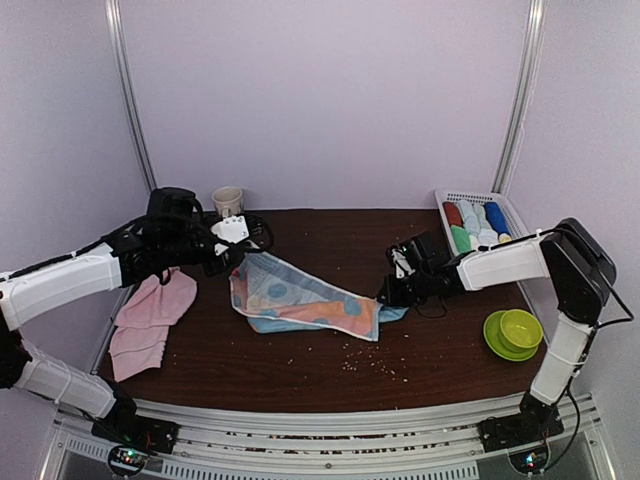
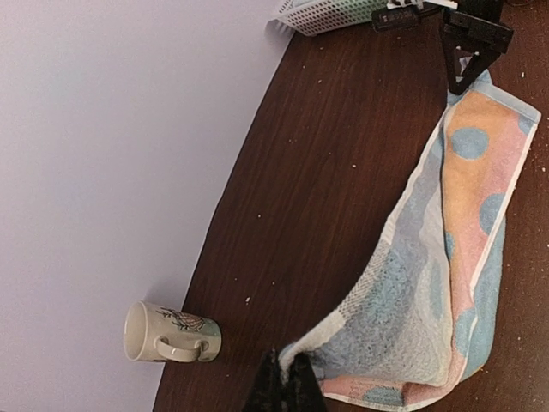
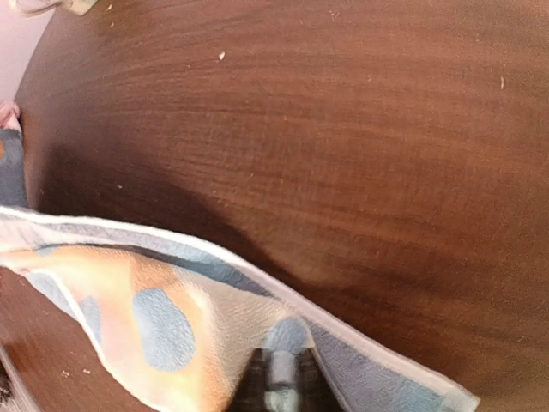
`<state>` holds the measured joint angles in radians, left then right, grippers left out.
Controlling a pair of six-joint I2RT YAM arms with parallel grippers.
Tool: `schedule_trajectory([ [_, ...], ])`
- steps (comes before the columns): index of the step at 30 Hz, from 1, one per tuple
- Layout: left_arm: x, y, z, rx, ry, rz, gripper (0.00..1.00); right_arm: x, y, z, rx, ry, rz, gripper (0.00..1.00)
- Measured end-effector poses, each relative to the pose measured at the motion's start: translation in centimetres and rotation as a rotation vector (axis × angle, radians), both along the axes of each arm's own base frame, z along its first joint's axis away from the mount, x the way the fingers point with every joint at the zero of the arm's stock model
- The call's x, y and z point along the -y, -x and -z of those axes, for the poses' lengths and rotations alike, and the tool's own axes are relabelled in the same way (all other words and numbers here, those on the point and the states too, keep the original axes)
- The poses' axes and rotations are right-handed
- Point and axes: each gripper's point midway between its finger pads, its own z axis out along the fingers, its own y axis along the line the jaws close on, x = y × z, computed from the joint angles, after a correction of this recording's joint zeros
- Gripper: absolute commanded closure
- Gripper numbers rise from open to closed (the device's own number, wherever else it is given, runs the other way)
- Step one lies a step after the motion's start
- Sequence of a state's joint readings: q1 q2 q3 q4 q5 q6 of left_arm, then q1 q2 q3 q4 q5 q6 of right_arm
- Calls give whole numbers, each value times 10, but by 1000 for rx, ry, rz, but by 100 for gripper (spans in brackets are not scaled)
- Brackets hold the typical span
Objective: Roll the towels
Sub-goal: Adjust the towel at the center of the board.
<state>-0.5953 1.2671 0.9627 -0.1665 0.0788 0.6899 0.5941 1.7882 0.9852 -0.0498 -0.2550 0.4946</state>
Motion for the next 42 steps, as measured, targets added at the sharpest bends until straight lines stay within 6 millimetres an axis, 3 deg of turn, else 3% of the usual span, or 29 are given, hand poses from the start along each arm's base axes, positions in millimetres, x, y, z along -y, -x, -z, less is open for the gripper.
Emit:
schedule_trajectory([
  [4, -7, -6, 2, 5, -15, -50, 100, -6, 14, -2, -9, -24, -55, 100],
  [10, -20, -16, 4, 10, -35, -147, 100, -29, 55, -40, 96, 16, -234, 99],
  [12, -23, -18, 3, 13, -37, -170, 100, -43, 77, -40, 121, 65, -317, 80],
  [15, -27, -18, 1, 19, -35, -190, 100, -56, 114, -22, 107, 172, -425, 56],
  [18, -31, -16, -1, 23, -33, -203, 100, -55, 137, -7, 85, 249, -470, 41],
  [21, -35, -12, 2, 21, -37, -209, 100, -37, 138, -2, 75, 285, -403, 35],
  [28, -41, -5, 3, 16, -30, -217, 100, 27, 125, -28, 104, 180, -71, 36],
  [33, -41, -3, 6, 6, -27, -216, 100, 70, 111, -25, 87, 83, 150, 38],
  [36, -40, -3, 7, 1, -23, -212, 100, 76, 108, -17, 61, 69, 193, 38],
  [42, -39, -1, 7, -2, -18, -203, 100, 61, 104, 4, -13, 62, 186, 44],
])
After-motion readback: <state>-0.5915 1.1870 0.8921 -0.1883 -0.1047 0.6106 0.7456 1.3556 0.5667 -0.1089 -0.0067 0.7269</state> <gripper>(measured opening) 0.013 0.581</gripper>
